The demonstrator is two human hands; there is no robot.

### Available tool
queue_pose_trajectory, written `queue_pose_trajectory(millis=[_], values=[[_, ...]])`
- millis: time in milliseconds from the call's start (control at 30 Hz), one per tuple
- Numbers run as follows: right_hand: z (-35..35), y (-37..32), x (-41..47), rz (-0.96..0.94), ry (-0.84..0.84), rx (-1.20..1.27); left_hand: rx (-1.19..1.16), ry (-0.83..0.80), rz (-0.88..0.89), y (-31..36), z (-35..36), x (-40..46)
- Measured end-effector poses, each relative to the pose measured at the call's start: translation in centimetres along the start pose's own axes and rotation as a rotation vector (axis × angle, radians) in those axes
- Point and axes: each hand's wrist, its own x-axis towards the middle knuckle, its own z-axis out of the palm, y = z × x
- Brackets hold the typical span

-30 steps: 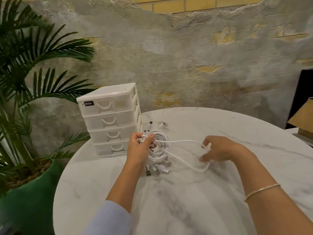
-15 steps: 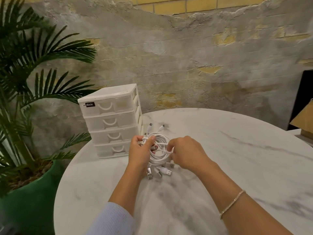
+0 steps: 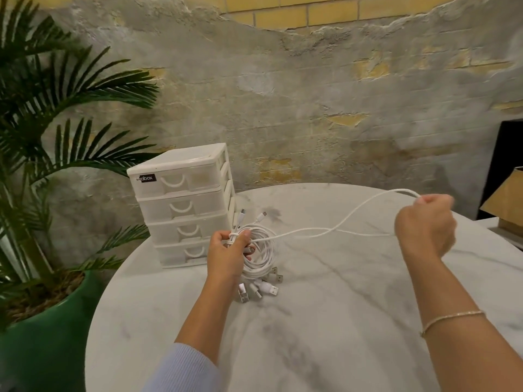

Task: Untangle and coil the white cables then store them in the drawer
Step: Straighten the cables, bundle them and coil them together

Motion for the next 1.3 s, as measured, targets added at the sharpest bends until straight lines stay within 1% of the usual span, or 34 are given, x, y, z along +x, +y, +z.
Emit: queue_pose_trajectory(millis=[100,167,200,267,300,333,400,467,533,600,633,667,700,733,767,800,867,933,1067,1167,1233,1300], values=[[-0.1,0.5,1.4,0.225,0.032,0.131,-0.001,0.006,0.004,0.0,0.0,0.0],[-0.2,1.1,1.8,0.403,0.017,0.231,-0.004,0.004,-0.005,0.0,0.1,-0.1],[-0.3,1.6,1.9,0.462,-0.006,0.276,-0.007,0.004,-0.006,0.0,0.1,-0.1],[-0.5,2.4,2.1,0.511,-0.043,0.367,-0.006,0.004,0.001,0.1,0.2,-0.2],[-0.4,2.6,2.2,0.516,-0.05,0.361,-0.004,0.003,0.005,0.1,0.2,-0.2],[-0.1,2.6,2.2,0.505,-0.062,0.288,-0.002,0.002,0.007,0.1,0.2,-0.2],[0.8,1.9,1.6,0.414,-0.145,0.004,0.002,-0.001,0.007,0.1,0.2,-0.2],[1.8,0.9,0.1,0.215,-0.247,-0.217,0.002,-0.006,0.003,0.1,0.2,-0.2],[2.4,0.0,-1.9,-0.071,-0.313,-0.355,-0.002,-0.013,0.001,0.2,0.2,-0.2],[2.8,-0.8,-3.8,-0.406,-0.363,-0.368,-0.007,-0.019,-0.008,0.3,0.3,-0.4],[3.0,-1.1,-4.6,-0.539,-0.445,-0.317,-0.015,-0.025,-0.019,0.3,0.3,-0.5],[3.3,-1.4,-5.6,-0.623,-0.572,-0.265,-0.029,-0.036,-0.03,0.4,0.4,-0.6],[3.6,-1.4,-6.6,-0.659,-0.72,-0.25,-0.047,-0.051,-0.041,0.5,0.5,-0.7],[3.9,-1.4,-7.5,-0.673,-0.843,-0.282,-0.062,-0.067,-0.05,0.6,0.5,-0.8],[4.3,-1.3,-8.1,-0.688,-0.913,-0.341,-0.07,-0.082,-0.057,0.7,0.6,-1.0],[4.4,-1.2,-8.3,-0.701,-0.931,-0.386,-0.069,-0.094,-0.06,0.8,0.6,-1.0],[3.9,-1.8,-7.8,-0.73,-0.891,-0.373,-0.035,-0.107,-0.052,0.9,0.5,-1.1],[2.9,-2.5,-6.8,-0.744,-0.841,-0.281,0.059,-0.14,-0.011,1.0,0.4,-1.3],[1.7,-3.2,-6.0,-0.723,-0.741,-0.052,0.235,-0.36,0.075,1.6,0.4,-2.1],[2.1,-2.9,-5.9,-0.624,-0.716,0.054,0.237,-0.53,0.056,2.0,0.5,-2.7],[2.8,-2.4,-6.0,-0.518,-0.775,0.093,0.202,-0.606,0.028,2.1,0.5,-2.9],[3.4,-2.0,-6.5,-0.375,-0.879,0.122,0.175,-0.618,0.019,2.0,0.5,-3.0]])
